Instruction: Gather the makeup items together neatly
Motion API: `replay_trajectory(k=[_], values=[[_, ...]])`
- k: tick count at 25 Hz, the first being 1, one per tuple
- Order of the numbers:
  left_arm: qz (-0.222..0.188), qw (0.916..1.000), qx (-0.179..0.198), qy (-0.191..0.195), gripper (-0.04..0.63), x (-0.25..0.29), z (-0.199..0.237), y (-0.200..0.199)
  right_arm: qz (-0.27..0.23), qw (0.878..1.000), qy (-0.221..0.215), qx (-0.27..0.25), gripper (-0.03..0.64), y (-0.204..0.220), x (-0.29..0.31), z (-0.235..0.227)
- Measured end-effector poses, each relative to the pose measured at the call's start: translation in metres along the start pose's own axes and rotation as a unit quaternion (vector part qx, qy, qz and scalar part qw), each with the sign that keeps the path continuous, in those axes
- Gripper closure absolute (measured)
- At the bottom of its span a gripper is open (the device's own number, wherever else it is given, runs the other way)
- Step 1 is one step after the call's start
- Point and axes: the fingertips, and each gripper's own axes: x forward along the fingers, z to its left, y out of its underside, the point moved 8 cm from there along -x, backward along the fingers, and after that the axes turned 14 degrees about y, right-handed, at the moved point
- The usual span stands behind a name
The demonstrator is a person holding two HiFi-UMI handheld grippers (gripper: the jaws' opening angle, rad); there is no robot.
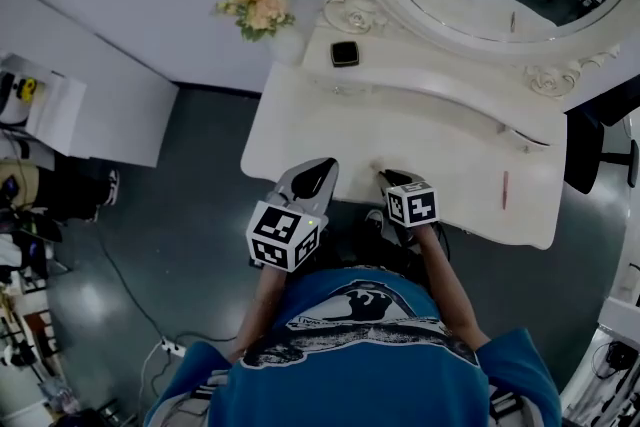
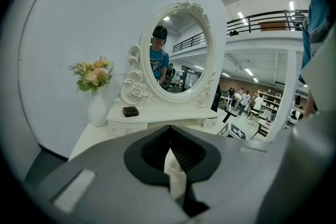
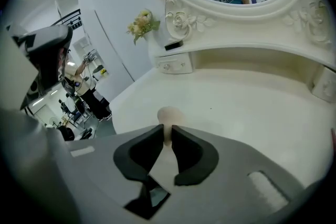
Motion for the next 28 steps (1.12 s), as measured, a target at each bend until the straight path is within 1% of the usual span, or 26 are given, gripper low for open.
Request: replay_trajectory(k=[5, 10, 15, 18, 21, 25, 28], values=[[0.005, 0.9997, 0.007, 0.021, 0.584, 0.019, -0.011, -0.002, -0.024, 0.998, 0.028, 0.050, 0.561, -0.005, -0.014, -0.036], [0.013, 0.9990, 0.015, 0.039, 0.584, 0.036, -0.024, -0.002, -0.032, 0.993, 0.064, 0.093, 0.561, -0.006, -0.019, -0.075], [0.020, 0.9987, 0.018, 0.042, 0.584, 0.047, -0.031, -0.003, -0.038, 0.984, 0.094, 0.149, 0.561, -0.010, -0.019, -0.108], [0.023, 0.9987, 0.020, 0.041, 0.584, 0.052, -0.033, -0.004, -0.033, 0.977, 0.106, 0.182, 0.561, -0.009, -0.012, -0.122], [0.028, 0.9985, 0.020, 0.042, 0.584, 0.057, -0.035, -0.004, -0.022, 0.974, 0.109, 0.199, 0.561, -0.005, -0.002, -0.129], [0.036, 0.9982, 0.021, 0.044, 0.584, 0.062, -0.036, -0.003, -0.023, 0.969, 0.096, 0.225, 0.560, -0.001, 0.004, -0.132], [0.036, 0.9983, 0.020, 0.041, 0.584, 0.066, -0.034, -0.005, -0.025, 0.963, 0.085, 0.253, 0.558, 0.002, 0.005, -0.135]])
